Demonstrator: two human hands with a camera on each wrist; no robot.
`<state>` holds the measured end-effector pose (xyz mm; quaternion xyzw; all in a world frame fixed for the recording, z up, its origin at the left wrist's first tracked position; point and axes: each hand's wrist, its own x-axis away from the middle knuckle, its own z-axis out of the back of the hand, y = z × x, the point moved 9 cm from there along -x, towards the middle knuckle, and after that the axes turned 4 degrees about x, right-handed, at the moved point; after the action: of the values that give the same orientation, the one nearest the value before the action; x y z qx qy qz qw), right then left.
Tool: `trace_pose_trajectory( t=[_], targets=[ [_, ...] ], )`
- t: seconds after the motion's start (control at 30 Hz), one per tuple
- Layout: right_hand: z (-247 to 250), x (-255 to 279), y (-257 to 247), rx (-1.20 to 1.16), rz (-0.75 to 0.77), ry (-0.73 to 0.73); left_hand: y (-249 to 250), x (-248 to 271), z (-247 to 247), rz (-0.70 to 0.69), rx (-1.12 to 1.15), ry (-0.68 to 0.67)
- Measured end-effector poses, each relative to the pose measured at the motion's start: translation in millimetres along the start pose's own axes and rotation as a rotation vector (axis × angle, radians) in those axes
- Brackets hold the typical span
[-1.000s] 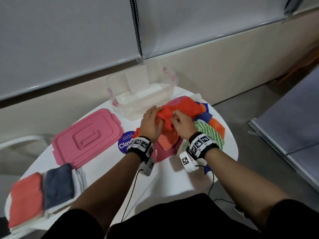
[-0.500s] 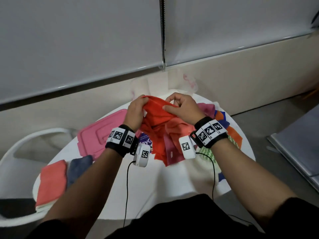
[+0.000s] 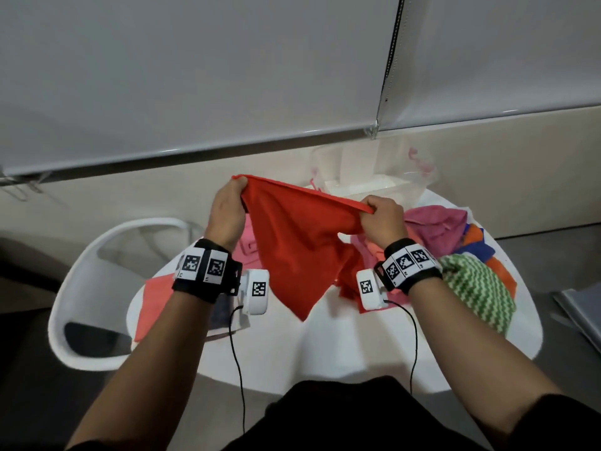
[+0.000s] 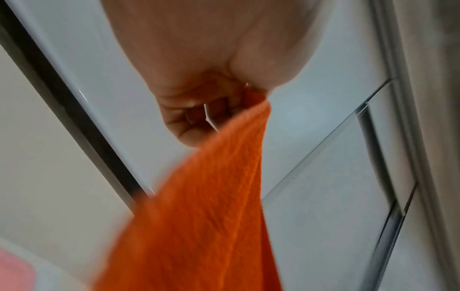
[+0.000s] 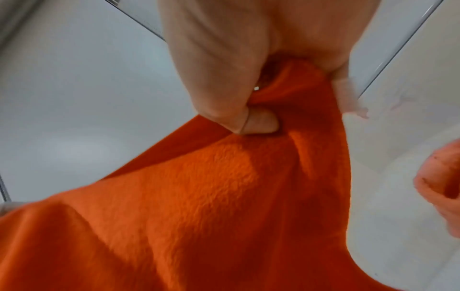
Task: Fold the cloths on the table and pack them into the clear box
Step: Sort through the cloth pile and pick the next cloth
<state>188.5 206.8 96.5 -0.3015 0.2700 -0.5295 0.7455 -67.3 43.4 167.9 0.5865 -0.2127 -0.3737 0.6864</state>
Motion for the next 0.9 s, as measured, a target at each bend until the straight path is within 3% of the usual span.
trace_pose_trajectory(
  t=[0.13, 0.27, 0.4, 0.53, 0.6, 0.73, 0.8, 0.9],
  targets=[
    [-4.3, 9.7, 8.4, -0.214, -0.081, -0.031, -36.8, 9.8, 17.7, 0.067, 0.003, -0.076],
    [-6.4, 30.0, 18.1, -0.333, -0.130, -0.114, -95.1, 28.5, 35.3, 0.160, 0.033, -0.066],
    [-15.5, 66.8, 28.5, -0.294, -0.156, -0.333, -133.2, 57.7, 44.6, 0.201, -0.058, -0.147],
    [-25.0, 96.7, 46.0, -0.406, -0.303, -0.572, -145.2, 89.0, 38.6, 0.370, 0.270, -0.200],
    [-23.9, 94.0, 60.5, -0.287, -0.320, -0.517, -154.0, 87.2, 35.1, 0.314, 0.166, -0.196],
    [-26.5, 82.4, 82.0, 0.105, -0.182, -0.375, -175.9, 75.0, 23.2, 0.113, -0.267, -0.180],
    [-38.1, 86.3, 101.3, 0.131, -0.183, -0.376, -197.1, 75.7, 15.0, 0.142, -0.400, -0.192],
    [-43.9, 93.2, 122.4, 0.126, -0.179, -0.302, -218.9, 82.5, 9.2, 0.281, -0.421, -0.183]
  ],
)
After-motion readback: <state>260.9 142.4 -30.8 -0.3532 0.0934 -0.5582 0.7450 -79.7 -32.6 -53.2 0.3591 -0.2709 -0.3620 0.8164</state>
